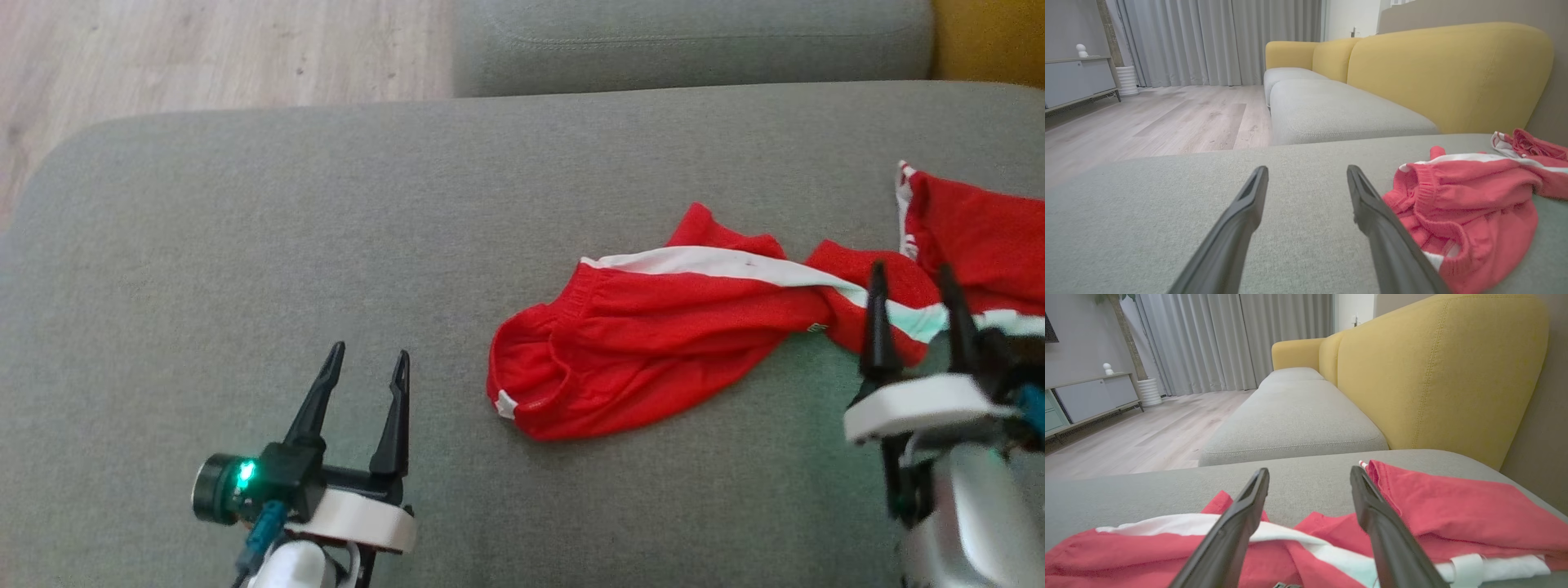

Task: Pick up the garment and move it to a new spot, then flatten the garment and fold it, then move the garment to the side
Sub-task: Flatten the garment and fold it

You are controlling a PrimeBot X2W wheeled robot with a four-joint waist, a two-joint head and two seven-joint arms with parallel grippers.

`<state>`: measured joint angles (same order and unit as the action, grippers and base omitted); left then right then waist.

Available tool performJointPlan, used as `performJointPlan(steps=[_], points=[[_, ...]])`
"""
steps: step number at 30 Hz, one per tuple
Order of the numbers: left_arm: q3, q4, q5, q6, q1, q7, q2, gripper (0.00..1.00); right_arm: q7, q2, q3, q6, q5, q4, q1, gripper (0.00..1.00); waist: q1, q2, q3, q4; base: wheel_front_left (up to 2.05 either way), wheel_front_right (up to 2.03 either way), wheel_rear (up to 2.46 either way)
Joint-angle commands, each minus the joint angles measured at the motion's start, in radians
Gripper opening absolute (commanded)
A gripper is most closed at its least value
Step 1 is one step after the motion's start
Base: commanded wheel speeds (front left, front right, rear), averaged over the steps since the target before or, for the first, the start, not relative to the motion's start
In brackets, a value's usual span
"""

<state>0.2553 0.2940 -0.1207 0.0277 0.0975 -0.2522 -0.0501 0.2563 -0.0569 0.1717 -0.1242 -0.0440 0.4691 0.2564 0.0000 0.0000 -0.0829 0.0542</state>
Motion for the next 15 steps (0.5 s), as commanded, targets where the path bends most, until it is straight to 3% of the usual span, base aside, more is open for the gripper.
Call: performJointPlan(steps=[1,7,15], points=[[-0.04,-0.044,-0.015,0.002,0.024,-0.01,0.0,1.0,0.005,0.005,-0.046,-0.007,-0.013,-0.063,-0.008,1.0,0.0,0.0,0.007,-0.012,0.0,0.0,0.0],[-0.046,-0.067,-0.051,0.001,0.012,-0.01,0.0,1.0,0.005,0.006,-0.133,-0.007,-0.085,-0.193,-0.138,1.0,0.0,0.0,0.011,-0.049,0.0,0.0,0.0],[-0.055,-0.063,-0.09,0.015,0.014,-0.01,0.0,1.0,0.005,0.006,-0.18,-0.007,-0.114,-0.238,-0.207,1.0,0.0,0.0,0.009,-0.087,0.0,0.0,0.0]])
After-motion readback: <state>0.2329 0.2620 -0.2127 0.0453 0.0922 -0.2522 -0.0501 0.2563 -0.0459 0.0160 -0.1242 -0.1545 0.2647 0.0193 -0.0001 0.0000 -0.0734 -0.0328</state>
